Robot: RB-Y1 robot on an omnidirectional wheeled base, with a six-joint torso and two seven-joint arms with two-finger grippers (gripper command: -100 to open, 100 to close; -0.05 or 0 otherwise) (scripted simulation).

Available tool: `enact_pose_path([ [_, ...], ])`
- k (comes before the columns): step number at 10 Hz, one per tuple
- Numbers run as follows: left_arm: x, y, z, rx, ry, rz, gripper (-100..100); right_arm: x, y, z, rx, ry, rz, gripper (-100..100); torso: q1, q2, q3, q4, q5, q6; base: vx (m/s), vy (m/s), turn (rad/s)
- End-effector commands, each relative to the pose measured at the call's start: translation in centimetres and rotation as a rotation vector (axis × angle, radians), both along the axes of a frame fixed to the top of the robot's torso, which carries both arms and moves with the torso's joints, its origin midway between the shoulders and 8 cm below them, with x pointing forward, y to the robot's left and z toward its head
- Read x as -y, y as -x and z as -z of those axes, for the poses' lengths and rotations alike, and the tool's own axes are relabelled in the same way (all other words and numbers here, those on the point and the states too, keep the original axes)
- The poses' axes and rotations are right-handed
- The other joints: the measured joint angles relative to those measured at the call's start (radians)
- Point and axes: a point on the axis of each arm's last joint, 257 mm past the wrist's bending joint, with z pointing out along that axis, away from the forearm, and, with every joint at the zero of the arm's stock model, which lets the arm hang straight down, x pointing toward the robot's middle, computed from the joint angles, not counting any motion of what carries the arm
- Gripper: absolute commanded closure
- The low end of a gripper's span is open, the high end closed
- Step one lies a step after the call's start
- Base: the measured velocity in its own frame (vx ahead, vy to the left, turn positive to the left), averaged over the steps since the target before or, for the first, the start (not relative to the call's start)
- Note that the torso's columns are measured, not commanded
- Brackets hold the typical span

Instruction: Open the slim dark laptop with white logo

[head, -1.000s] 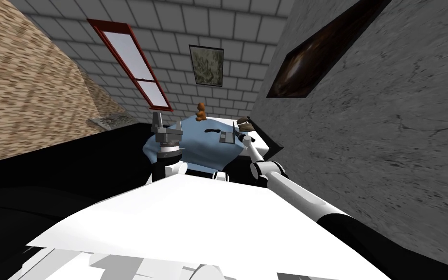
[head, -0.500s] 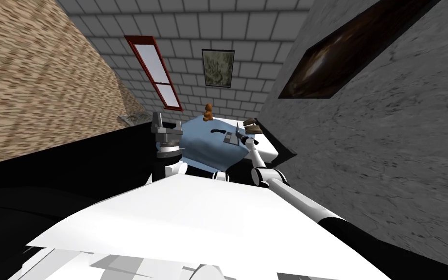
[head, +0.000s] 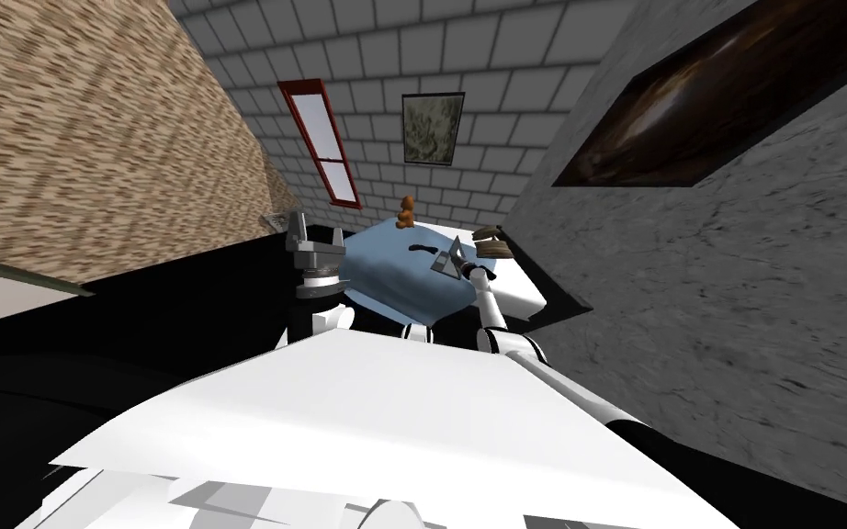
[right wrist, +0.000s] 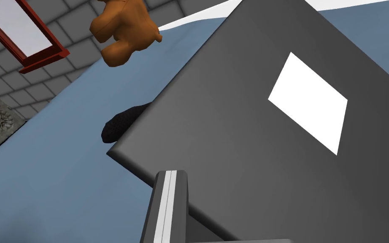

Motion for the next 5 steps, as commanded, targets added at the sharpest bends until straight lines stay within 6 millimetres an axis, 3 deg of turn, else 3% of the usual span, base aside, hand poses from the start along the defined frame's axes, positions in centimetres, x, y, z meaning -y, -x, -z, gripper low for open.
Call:
enact_pose_path([
  [1, 0.0, 0.0, 0.0, 0.0, 0.0, 0.0, 0, 3.1, 1.4, 0.9, -0.014, 0.019, 0.045, 100, -0.001, 0.002, 0.001, 0.001, 0.0, 0.0, 0.021, 0.025, 0.374],
  [2, 0.0, 0.0, 0.0, 0.0, 0.0, 0.0, 0, 3.7, 2.0, 1.0, -0.008, 0.04, 0.054, 100, 0.001, 0.003, 0.002, 0.001, 0.0, -0.001, 0.031, 0.022, 0.188],
  [3, 0.0, 0.0, 0.0, 0.0, 0.0, 0.0, 0, 3.8, 1.9, -0.2, 0.019, 0.071, 0.056, 100, 0.001, 0.002, 0.001, 0.001, 0.0, 0.0, 0.019, 0.013, -0.054],
  [4, 0.0, 0.0, 0.0, 0.0, 0.0, 0.0, 0, 3.8, 1.9, -0.1, 0.019, 0.077, 0.056, 100, 0.0, 0.002, 0.001, 0.001, 0.0, 0.0, 0.002, 0.006, -0.03],
  [5, 0.0, 0.0, 0.0, 0.0, 0.0, 0.0, 0, 6.4, 3.2, 1.4, -0.02, 0.058, 0.097, 100, -0.001, 0.003, 0.002, 0.001, 0.0, 0.0, 0.02, 0.031, 0.367],
])
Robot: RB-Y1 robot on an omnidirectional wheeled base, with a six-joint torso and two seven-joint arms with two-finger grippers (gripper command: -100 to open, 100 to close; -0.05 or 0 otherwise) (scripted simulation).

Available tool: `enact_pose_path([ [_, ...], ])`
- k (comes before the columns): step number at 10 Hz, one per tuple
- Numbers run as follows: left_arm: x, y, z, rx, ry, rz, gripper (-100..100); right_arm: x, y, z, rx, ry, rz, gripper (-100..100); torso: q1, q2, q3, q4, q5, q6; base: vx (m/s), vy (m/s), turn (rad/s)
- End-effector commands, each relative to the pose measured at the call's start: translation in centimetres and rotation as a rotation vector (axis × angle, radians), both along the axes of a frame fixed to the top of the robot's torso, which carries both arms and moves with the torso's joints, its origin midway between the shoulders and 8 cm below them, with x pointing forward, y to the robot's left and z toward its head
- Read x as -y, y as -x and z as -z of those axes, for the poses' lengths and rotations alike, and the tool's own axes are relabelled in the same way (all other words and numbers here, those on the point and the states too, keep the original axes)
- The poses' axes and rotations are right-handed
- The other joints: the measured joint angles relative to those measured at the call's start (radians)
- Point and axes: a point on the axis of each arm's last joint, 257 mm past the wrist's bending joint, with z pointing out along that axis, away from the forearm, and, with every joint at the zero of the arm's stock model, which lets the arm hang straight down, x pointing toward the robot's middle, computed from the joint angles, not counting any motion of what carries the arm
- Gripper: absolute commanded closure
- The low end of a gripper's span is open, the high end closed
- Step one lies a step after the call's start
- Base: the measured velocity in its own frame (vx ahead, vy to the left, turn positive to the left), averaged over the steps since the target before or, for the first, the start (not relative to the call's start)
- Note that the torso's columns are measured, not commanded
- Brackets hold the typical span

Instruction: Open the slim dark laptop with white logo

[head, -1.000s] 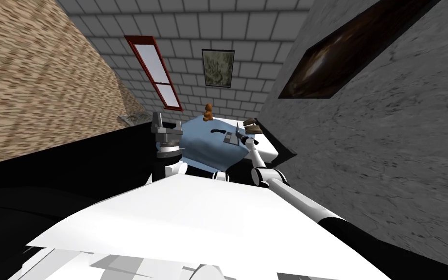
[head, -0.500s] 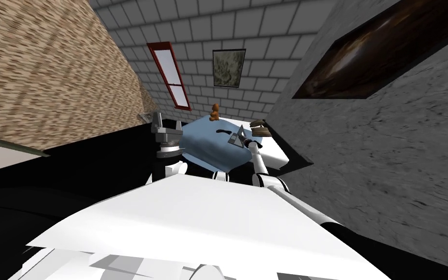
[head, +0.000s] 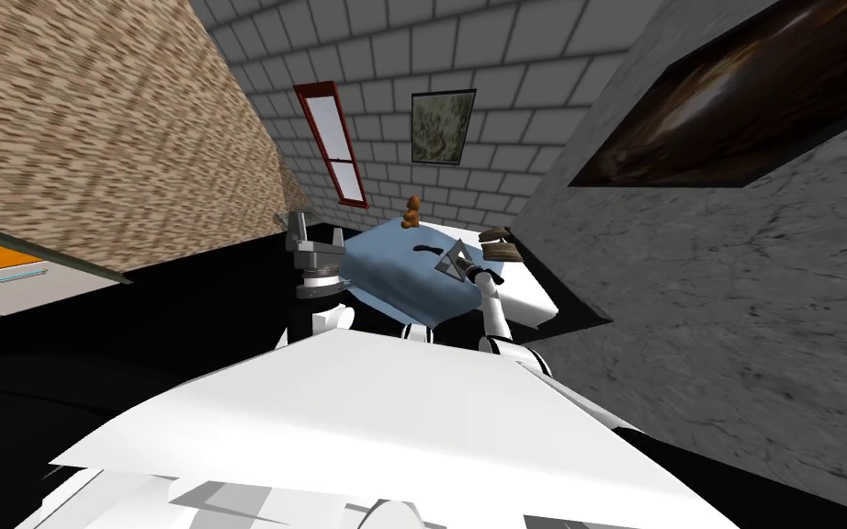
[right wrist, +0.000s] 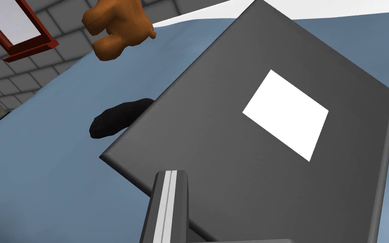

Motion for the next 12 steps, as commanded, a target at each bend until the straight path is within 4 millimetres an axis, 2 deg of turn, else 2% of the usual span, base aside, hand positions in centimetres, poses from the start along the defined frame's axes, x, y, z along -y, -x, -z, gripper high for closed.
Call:
enact_pose_path([
  [1, 0.0, 0.0, 0.0, 0.0, 0.0, 0.0, 0, 3.3, 1.9, 1.8, -0.037, 0.017, 0.054, 100, 0.002, -0.001, -0.001, 0.0, 0.0, -0.001, 0.031, 0.026, 0.224],
  [2, 0.0, 0.0, 0.0, 0.0, 0.0, 0.0, 0, 3.5, 1.8, 0.6, -0.012, 0.051, 0.058, 100, 0.002, -0.002, -0.001, -0.001, 0.001, 0.001, 0.018, 0.013, -0.032],
  [3, 0.0, 0.0, 0.0, 0.0, 0.0, 0.0, 0, 6.1, 3.3, 2.3, -0.055, 0.028, 0.103, 100, 0.0, -0.001, -0.001, 0.0, 0.0, 0.001, 0.029, 0.026, 0.313],
  [4, 0.0, 0.0, 0.0, 0.0, 0.0, 0.0, 0, 7.0, 4.1, 2.5, -0.055, 0.076, 0.118, 100, 0.001, -0.001, -0.001, 0.0, 0.0, -0.001, 0.036, 0.029, 0.201],
  [5, 0.0, 0.0, 0.0, 0.0, 0.0, 0.0, 0, 7.1, 3.9, 1.0, -0.025, 0.101, 0.122, 100, 0.001, -0.001, -0.001, 0.0, 0.0, 0.001, 0.018, 0.017, -0.025],
  [6, 0.0, 0.0, 0.0, 0.0, 0.0, 0.0, 0, 10.0, 5.6, 2.4, -0.067, 0.104, 0.175, 100, 0.0, 0.0, 0.0, 0.0, 0.0, 0.001, 0.025, 0.033, 0.346],
  [7, 0.0, 0.0, 0.0, 0.0, 0.0, 0.0, 0, 8.6, 5.1, 0.9, -0.046, 0.098, 0.132, -100, 0.002, -0.001, 0.0, 0.0, 0.0, -0.001, 0.068, 0.044, -0.053],
  [9, 0.0, 0.0, 0.0, 0.0, 0.0, 0.0, 0, 8.3, 5.9, -0.3, -0.042, 0.094, 0.089, -100, 0.002, -0.004, -0.003, -0.001, 0.001, 0.001, 0.12, 0.086, -0.358],
  [12, 0.0, 0.0, 0.0, 0.0, 0.0, 0.0, 0, 7.7, 6.8, -1.4, -0.038, 0.094, 0.042, -100, 0.002, -0.002, -0.001, -0.001, 0.001, 0.0, 0.12, 0.102, -0.172],
])
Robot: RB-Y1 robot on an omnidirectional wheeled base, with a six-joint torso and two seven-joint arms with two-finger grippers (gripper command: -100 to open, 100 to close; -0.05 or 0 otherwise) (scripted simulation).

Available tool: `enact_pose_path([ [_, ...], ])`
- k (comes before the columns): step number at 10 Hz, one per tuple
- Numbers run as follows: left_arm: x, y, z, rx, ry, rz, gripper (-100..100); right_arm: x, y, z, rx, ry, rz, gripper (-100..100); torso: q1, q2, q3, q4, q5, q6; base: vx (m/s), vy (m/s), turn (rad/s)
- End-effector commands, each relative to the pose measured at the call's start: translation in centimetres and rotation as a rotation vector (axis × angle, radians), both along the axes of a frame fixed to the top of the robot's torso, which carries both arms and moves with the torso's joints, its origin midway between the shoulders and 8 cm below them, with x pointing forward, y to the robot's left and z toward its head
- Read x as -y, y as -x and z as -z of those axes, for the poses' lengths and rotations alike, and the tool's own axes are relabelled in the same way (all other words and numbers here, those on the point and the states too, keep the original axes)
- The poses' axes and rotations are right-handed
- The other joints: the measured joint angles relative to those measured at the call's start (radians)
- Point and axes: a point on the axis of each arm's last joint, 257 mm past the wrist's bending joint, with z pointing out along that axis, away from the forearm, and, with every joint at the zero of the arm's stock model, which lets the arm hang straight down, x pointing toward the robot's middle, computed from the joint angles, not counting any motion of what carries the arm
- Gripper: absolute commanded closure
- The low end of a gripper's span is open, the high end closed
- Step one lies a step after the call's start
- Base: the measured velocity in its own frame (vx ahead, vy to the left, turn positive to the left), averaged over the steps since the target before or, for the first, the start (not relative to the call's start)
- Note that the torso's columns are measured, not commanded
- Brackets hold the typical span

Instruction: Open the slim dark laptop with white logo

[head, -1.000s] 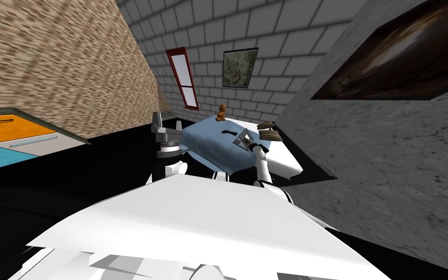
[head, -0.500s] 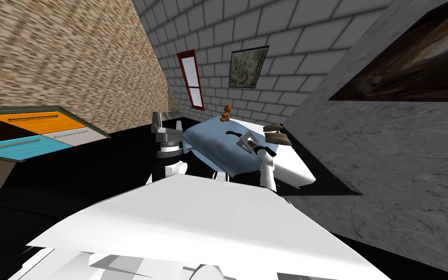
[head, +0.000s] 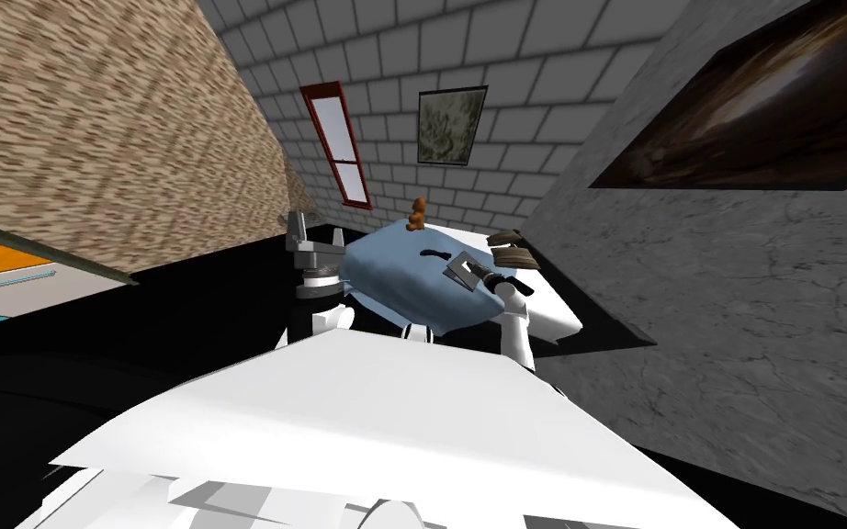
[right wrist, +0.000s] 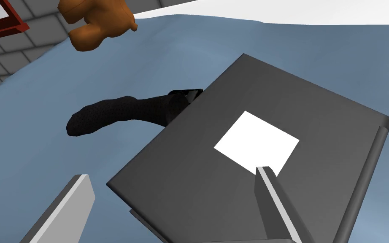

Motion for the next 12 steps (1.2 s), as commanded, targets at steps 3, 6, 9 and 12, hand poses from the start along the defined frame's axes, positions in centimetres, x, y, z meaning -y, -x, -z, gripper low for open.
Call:
enact_pose_path([
  [3, 0.0, 0.0, 0.0, 0.0, 0.0, 0.0, 0, -1.5, 2.1, -2.0, -0.005, 0.002, -0.097, -100, -0.002, 0.002, 0.001, 0.001, -0.001, 0.0, 0.089, 0.079, -0.218],
  [6, 0.0, 0.0, 0.0, 0.0, 0.0, 0.0, 0, -2.5, 3.3, -3.1, -0.006, 0.008, -0.156, -100, -0.001, 0.001, 0.001, 0.0, 0.0, -0.001, 0.088, 0.091, -0.168],
  [9, 0.0, 0.0, 0.0, 0.0, 0.0, 0.0, 0, -2.3, 2.7, -2.9, -0.005, 0.007, -0.143, 0, -0.004, 0.003, 0.002, 0.001, -0.001, 0.0, 0.012, 0.013, -0.011],
  [12, 0.0, 0.0, 0.0, 0.0, 0.0, 0.0, 0, -2.3, 2.7, -2.9, -0.005, 0.007, -0.143, 0, -0.001, 0.0, 0.0, 0.0, 0.0, 0.0, 0.0, 0.0, 0.0],
])
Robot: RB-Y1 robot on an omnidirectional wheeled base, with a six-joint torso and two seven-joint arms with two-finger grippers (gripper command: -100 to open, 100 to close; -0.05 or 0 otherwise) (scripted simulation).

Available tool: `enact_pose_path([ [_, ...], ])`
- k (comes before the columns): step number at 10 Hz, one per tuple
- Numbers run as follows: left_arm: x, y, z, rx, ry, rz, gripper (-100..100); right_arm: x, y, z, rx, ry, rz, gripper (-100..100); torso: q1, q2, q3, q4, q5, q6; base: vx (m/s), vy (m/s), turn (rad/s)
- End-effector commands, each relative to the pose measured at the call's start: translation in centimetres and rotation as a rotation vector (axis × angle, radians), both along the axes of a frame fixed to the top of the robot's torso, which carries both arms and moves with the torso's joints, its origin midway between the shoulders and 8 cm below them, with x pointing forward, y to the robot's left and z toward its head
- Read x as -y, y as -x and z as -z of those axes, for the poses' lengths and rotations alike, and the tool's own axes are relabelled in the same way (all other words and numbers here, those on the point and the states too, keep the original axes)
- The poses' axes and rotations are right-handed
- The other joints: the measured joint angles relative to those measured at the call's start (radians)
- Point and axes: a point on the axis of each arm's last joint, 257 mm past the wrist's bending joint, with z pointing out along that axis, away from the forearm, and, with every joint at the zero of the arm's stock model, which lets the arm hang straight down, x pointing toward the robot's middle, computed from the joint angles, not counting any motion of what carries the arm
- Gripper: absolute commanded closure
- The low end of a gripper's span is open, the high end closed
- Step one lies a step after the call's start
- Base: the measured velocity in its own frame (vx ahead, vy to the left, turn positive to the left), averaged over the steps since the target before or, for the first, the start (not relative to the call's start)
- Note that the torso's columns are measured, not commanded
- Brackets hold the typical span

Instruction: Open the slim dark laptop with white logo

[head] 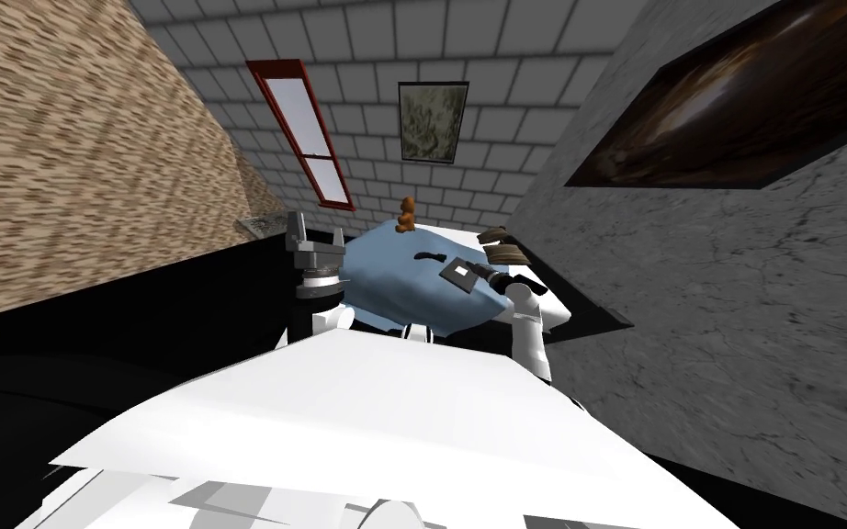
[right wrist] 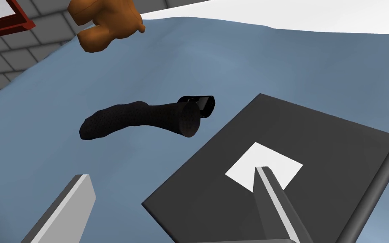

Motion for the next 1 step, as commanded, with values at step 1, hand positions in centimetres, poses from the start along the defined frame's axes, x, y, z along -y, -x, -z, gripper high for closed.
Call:
enact_pose_path([
  [1, 0.0, 0.0, 0.0, 0.0, 0.0, 0.0, 0, 0.0, 0.0, 0.0, 0.0, 0.0, 0.0, 0, 0.0, 0.0, 0.0, 0.0, 0.0, 0.0, 0.0, 0.0, 0.0],
])
